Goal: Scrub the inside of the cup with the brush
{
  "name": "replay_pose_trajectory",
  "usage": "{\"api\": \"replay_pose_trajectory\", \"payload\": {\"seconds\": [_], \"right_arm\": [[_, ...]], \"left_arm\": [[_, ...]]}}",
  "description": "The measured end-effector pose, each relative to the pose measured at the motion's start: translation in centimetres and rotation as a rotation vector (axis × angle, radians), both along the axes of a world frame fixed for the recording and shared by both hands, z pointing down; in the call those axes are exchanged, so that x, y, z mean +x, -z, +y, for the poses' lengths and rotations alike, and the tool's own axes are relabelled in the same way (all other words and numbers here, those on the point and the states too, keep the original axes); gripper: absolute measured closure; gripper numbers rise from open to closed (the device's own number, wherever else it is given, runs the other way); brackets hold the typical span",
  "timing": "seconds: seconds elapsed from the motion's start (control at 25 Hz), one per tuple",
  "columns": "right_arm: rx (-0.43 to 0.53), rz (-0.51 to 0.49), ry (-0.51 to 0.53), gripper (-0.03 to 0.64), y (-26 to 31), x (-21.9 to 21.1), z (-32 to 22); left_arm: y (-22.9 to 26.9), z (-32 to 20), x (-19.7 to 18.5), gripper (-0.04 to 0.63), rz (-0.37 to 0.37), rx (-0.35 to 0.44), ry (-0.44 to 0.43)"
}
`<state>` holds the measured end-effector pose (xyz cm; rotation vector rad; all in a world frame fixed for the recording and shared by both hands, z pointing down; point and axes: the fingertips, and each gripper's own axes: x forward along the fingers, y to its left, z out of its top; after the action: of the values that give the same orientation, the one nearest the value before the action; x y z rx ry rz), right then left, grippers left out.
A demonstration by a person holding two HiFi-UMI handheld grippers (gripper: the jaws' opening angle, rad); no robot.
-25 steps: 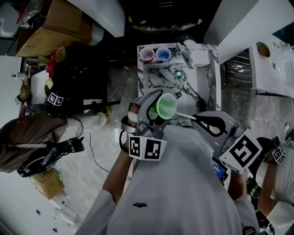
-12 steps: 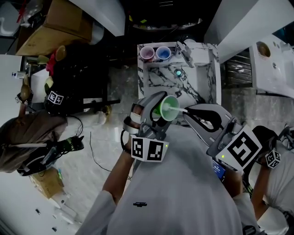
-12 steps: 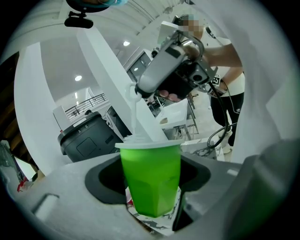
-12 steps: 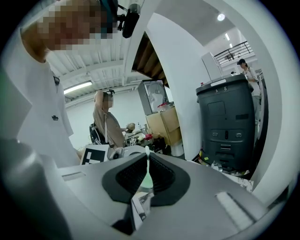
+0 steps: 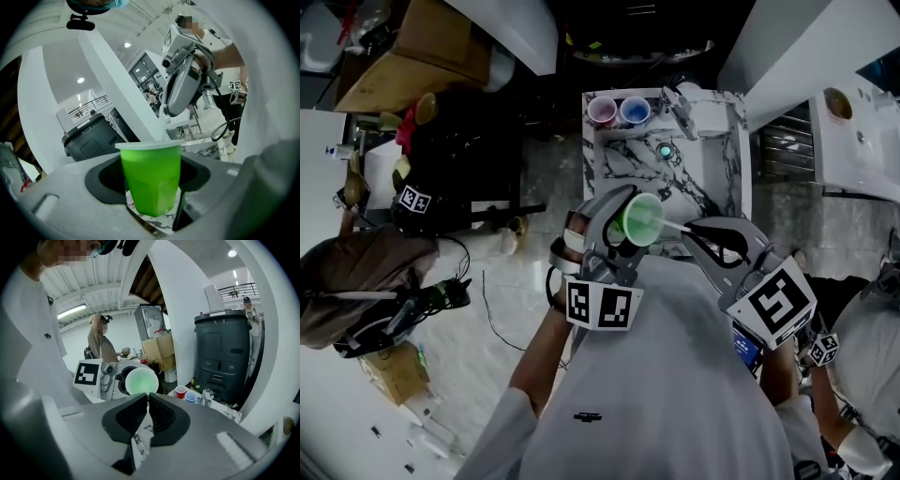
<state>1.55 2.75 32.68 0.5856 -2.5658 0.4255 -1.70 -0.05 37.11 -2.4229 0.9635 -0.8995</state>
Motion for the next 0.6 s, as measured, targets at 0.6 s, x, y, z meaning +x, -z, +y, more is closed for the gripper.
{"api": "replay_pose_trajectory", "payload": {"seconds": [0.6], "right_arm": [[-0.021,-0.125,0.093,0.593,1.6,-2.6,1.5]], "left_arm": [[-1.4,1.2,0.8,0.305,-0.041,-0.017,-0.035]]}}
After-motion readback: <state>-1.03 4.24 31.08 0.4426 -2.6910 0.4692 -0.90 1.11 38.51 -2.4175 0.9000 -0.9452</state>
